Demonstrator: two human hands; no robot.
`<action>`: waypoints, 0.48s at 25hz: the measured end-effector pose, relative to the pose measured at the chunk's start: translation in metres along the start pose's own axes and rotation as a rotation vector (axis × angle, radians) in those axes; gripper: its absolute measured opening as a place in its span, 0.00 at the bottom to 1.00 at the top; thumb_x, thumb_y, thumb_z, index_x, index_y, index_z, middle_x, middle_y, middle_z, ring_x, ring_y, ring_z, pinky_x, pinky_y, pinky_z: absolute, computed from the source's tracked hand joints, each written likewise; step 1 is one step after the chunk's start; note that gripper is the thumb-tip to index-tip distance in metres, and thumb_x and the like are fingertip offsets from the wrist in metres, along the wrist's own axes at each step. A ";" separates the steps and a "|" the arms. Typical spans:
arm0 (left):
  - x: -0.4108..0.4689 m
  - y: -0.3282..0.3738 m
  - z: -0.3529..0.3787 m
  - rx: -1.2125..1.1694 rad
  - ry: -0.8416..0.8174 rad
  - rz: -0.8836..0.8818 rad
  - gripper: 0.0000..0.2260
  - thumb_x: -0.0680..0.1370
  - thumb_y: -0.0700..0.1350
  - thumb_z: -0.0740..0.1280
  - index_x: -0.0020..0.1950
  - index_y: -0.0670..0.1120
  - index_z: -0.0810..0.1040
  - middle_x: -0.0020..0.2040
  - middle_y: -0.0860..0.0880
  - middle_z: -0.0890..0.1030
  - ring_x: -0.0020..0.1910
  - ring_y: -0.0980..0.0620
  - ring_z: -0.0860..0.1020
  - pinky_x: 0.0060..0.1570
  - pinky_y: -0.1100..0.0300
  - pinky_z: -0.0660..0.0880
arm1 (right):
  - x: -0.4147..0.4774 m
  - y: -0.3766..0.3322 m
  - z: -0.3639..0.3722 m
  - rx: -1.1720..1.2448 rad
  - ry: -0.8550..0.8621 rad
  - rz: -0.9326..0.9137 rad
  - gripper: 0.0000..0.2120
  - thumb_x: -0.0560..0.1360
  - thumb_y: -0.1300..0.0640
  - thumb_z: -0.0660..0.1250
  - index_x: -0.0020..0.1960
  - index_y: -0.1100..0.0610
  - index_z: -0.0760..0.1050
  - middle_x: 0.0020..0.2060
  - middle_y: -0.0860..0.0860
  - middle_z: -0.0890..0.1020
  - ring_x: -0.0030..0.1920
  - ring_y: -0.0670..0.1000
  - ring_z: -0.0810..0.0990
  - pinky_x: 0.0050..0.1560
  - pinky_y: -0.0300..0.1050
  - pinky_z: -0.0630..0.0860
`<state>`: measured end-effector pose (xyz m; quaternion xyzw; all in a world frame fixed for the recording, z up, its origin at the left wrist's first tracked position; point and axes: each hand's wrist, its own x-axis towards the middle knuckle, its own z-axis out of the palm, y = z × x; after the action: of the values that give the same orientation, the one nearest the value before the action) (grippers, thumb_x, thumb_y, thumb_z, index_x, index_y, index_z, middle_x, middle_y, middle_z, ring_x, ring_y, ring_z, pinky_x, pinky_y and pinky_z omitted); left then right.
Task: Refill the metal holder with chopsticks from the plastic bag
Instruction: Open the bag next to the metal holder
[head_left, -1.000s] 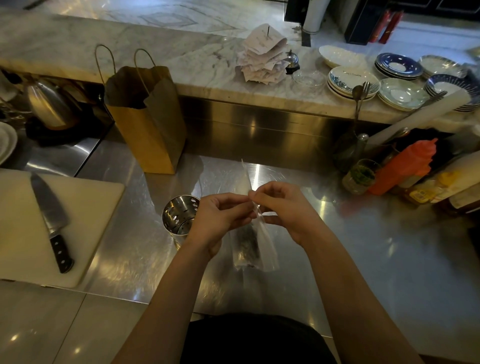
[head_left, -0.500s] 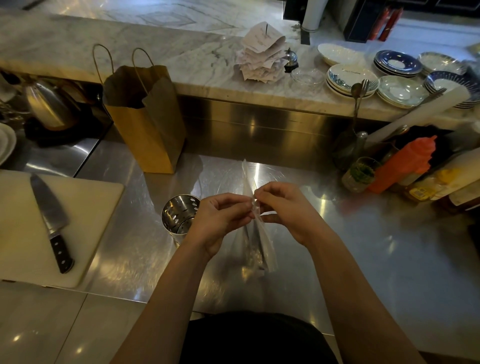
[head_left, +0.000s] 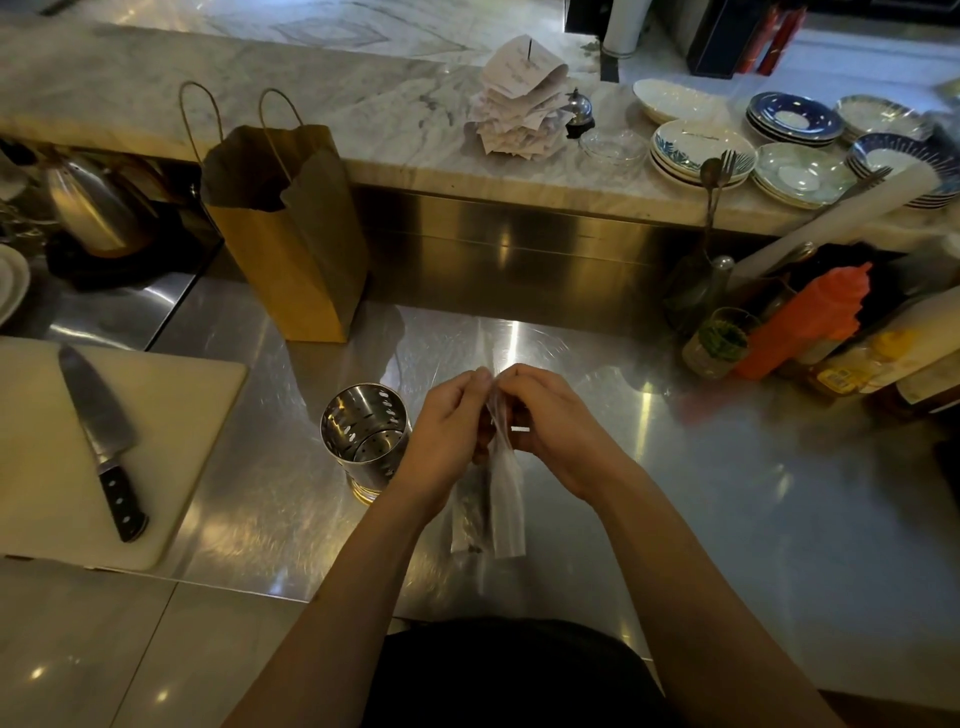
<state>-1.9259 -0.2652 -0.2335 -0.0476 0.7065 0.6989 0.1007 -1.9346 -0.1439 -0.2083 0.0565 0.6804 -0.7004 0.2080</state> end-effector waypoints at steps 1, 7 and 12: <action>0.000 0.001 0.002 0.024 0.023 0.033 0.17 0.84 0.51 0.55 0.44 0.44 0.77 0.37 0.41 0.78 0.34 0.44 0.77 0.35 0.57 0.76 | 0.000 0.000 0.004 -0.037 0.032 -0.012 0.15 0.82 0.54 0.56 0.42 0.58 0.74 0.33 0.51 0.78 0.37 0.49 0.80 0.40 0.41 0.79; -0.001 0.004 0.010 0.101 0.079 0.268 0.16 0.84 0.45 0.54 0.41 0.44 0.76 0.31 0.54 0.76 0.30 0.59 0.75 0.31 0.67 0.69 | 0.005 -0.011 0.020 -0.376 0.269 -0.206 0.23 0.79 0.39 0.54 0.36 0.55 0.74 0.29 0.48 0.77 0.31 0.38 0.78 0.34 0.29 0.75; 0.002 -0.002 0.014 0.118 0.143 0.339 0.16 0.84 0.44 0.54 0.47 0.39 0.79 0.38 0.40 0.80 0.39 0.43 0.80 0.37 0.46 0.76 | 0.007 -0.009 0.022 -0.314 0.321 -0.264 0.22 0.82 0.45 0.54 0.32 0.51 0.72 0.25 0.44 0.75 0.28 0.38 0.77 0.34 0.30 0.71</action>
<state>-1.9258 -0.2509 -0.2362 0.0285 0.7497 0.6578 -0.0664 -1.9401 -0.1667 -0.2013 0.0448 0.8065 -0.5894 0.0104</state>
